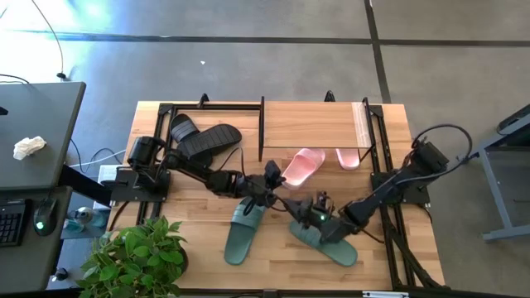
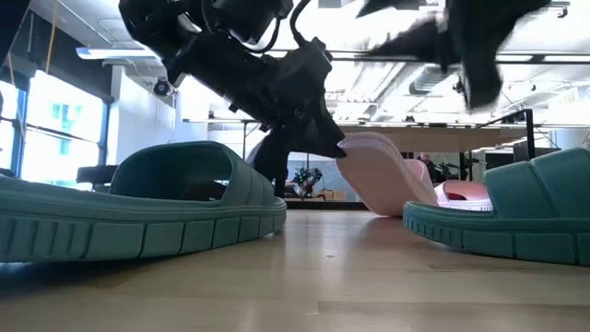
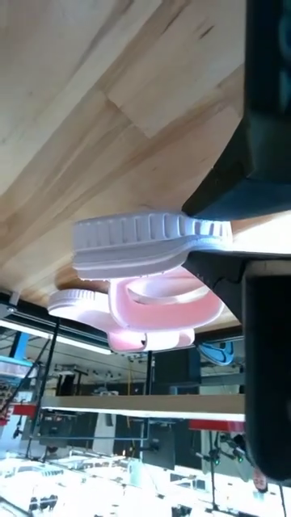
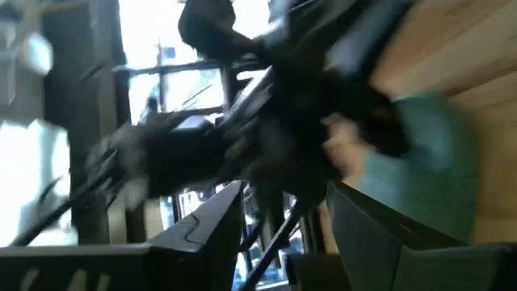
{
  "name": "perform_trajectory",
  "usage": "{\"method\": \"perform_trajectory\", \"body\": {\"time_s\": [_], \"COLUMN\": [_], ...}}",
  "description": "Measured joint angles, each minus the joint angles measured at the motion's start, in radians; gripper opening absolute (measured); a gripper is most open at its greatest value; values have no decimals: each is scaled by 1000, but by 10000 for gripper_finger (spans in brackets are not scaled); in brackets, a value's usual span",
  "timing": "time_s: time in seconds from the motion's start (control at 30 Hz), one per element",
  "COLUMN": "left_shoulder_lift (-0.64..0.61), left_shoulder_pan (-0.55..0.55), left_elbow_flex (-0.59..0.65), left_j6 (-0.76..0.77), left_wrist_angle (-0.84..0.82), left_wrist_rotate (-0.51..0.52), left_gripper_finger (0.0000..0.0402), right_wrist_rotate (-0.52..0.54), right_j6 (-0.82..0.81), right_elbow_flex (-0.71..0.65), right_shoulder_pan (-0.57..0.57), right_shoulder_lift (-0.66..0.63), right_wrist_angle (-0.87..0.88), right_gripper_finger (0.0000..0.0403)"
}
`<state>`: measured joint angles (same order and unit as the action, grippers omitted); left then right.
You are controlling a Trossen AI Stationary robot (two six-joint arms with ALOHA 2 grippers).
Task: Pick and place slides into the shelf
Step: Put the pink slide under the shelf
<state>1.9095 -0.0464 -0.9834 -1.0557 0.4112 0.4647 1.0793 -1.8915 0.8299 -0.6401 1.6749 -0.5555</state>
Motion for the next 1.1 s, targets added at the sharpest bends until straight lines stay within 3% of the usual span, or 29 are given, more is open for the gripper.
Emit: {"method": "perform_trajectory", "body": {"time_s": [0.13, 0.3, 0.47, 0.57, 0.8, 0.97, 1.1], "left_shoulder_lift": [0, 0, 17, 52, 154, 240, 304], "left_shoulder_pan": [-30, -25, 10, 23, 5, 8, 21], "left_elbow_flex": [-36, -121, -212, -263, -401, -520, -588], "left_j6": [-19, -21, -10, -7, 38, 40, 45], "left_wrist_angle": [-7, -54, -139, -226, -318, -380, -461], "left_wrist_rotate": [32, 32, 92, 135, 212, 235, 247], "left_gripper_finger": [28, 28, 28, 28, 28, 28, 27], "right_wrist_rotate": [157, 381, 437, 347, -32, -75, -146], "right_j6": [303, 778, 1268, 1372, 1358, 1447, 1375], "right_elbow_flex": [154, 365, 558, 621, 591, 496, 287], "right_shoulder_pan": [-94, -216, -271, -266, -158, -99, -42], "right_shoulder_lift": [0, -16, -19, -42, -178, -309, -435], "right_wrist_angle": [21, 185, 350, 462, 670, 657, 542], "right_gripper_finger": [146, 106, 48, 10, 1, 0, 0]}}
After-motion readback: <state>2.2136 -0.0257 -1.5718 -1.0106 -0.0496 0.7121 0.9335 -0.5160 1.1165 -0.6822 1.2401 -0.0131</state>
